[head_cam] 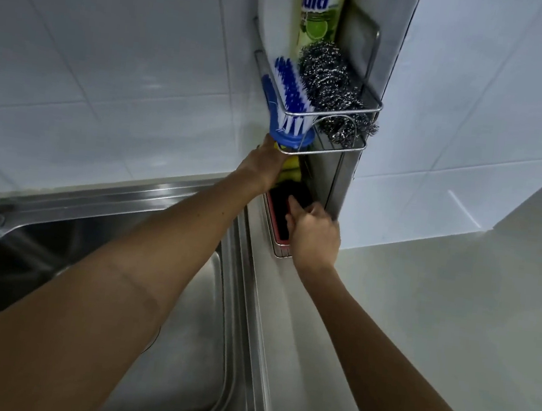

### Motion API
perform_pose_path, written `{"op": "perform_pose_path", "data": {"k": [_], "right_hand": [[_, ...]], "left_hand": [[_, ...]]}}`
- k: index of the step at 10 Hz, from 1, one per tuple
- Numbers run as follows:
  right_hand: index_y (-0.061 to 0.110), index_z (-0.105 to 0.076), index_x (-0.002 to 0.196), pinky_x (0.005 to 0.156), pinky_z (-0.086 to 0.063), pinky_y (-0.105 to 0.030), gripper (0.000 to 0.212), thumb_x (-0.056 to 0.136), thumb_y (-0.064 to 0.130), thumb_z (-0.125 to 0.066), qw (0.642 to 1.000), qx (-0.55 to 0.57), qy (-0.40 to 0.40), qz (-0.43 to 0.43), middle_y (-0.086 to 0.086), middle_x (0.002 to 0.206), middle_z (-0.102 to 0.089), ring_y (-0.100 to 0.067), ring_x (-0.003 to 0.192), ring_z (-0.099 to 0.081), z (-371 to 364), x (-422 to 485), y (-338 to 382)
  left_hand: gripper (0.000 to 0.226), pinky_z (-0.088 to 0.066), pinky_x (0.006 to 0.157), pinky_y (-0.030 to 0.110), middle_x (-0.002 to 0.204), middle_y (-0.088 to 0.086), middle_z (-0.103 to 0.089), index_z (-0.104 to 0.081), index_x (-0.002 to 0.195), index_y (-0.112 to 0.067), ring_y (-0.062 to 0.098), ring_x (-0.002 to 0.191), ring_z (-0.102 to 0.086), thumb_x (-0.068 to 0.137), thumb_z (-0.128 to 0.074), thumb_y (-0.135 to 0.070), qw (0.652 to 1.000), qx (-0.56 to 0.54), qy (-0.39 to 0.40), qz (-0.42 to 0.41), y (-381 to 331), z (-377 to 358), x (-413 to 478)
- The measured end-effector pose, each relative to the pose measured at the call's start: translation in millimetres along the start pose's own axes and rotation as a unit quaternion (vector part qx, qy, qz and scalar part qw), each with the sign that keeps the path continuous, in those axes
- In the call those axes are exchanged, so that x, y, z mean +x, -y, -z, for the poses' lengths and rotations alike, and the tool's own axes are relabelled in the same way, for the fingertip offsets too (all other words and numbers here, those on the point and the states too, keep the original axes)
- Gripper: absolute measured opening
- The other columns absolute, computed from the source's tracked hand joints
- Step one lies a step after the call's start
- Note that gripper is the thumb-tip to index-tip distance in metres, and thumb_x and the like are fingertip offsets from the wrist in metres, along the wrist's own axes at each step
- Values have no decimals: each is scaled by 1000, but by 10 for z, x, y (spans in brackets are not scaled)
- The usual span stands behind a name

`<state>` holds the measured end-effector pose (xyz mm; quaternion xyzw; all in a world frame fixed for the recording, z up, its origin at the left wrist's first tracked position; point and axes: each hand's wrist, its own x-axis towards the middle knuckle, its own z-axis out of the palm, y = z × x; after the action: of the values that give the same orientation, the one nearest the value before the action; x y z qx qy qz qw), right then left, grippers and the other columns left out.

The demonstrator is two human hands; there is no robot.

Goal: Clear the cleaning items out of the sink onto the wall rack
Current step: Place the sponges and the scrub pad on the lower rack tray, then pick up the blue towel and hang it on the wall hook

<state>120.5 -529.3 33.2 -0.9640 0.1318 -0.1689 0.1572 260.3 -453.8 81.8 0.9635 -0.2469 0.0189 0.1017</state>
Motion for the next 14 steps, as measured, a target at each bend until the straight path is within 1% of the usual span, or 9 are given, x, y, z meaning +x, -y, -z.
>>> {"op": "perform_pose_path", "data": {"k": [1,3,5,8,9,10,11,13,14], "right_hand": [[29,-39,143,78,-51,-38,44,99,24,-43,997,12,66,-42,-14,110,-57,-30,95,-63,-26,-60,-11],[14,-63,124,62,-55,-36,39,85,11,-65,998,53,-31,-10,-19,79,-63,-33,65,-64,-177,-136,-58],[8,-66,120,59,-54,-34,45,75,6,-71,997,22,-64,32,-17,76,-61,-30,61,-61,-242,-168,-87],[13,-42,142,90,-48,-46,51,91,11,-49,998,34,55,26,-27,118,-54,-44,97,-58,-137,-167,-113],[16,-30,148,104,-40,-43,53,97,18,-41,995,-2,95,17,-25,143,-38,-42,121,-48,-40,-169,-82],[16,-20,150,118,-20,-43,61,98,46,-18,984,-85,148,54,-11,161,-9,-31,147,-15,29,-272,93],[12,-10,152,121,-5,-47,69,97,54,-14,967,-126,216,44,-3,162,2,-23,149,6,60,-340,247],[8,-5,152,119,-8,-52,71,98,52,-19,969,-124,213,-15,-5,162,-1,-23,149,3,63,-391,761],[8,-9,151,119,-12,-49,67,99,47,-23,966,-126,218,55,-6,162,-5,-23,150,-1,-134,-584,1258]], "left_hand": [[45,-40,107,41,138,19,-53,-46,137,-2,35,128,-50,98,-37,-23,999,-6,4,44,2,-39,64],[51,-51,98,36,125,1,-63,-55,129,-20,16,108,-64,86,-50,-47,999,-38,14,-15,36,-186,30],[84,-41,105,45,159,12,-19,-13,153,-28,38,135,-37,86,-49,7,993,47,107,-1,-56,-93,-92],[79,-32,115,46,162,18,-1,-3,154,-23,35,146,-23,91,-50,-10,997,20,78,15,417,-31,-729],[73,-23,120,44,162,14,-7,-7,154,-22,29,149,-16,93,-47,-15,995,26,86,38,845,1,-1125],[72,-22,120,42,162,11,-13,-12,153,-19,27,149,-19,92,-49,-17,994,34,79,71,1305,72,-1596],[70,-22,118,40,161,11,-16,-14,154,-18,26,149,-19,93,-49,-20,989,73,72,105,1837,223,-2093],[61,-28,115,44,154,13,-34,-31,148,-13,30,142,-33,90,-51,-19,970,74,40,229,3024,629,-3137],[63,-29,114,47,154,13,-32,-26,150,-16,31,141,-33,91,-49,-23,951,65,66,295,3428,698,-3712]]}}
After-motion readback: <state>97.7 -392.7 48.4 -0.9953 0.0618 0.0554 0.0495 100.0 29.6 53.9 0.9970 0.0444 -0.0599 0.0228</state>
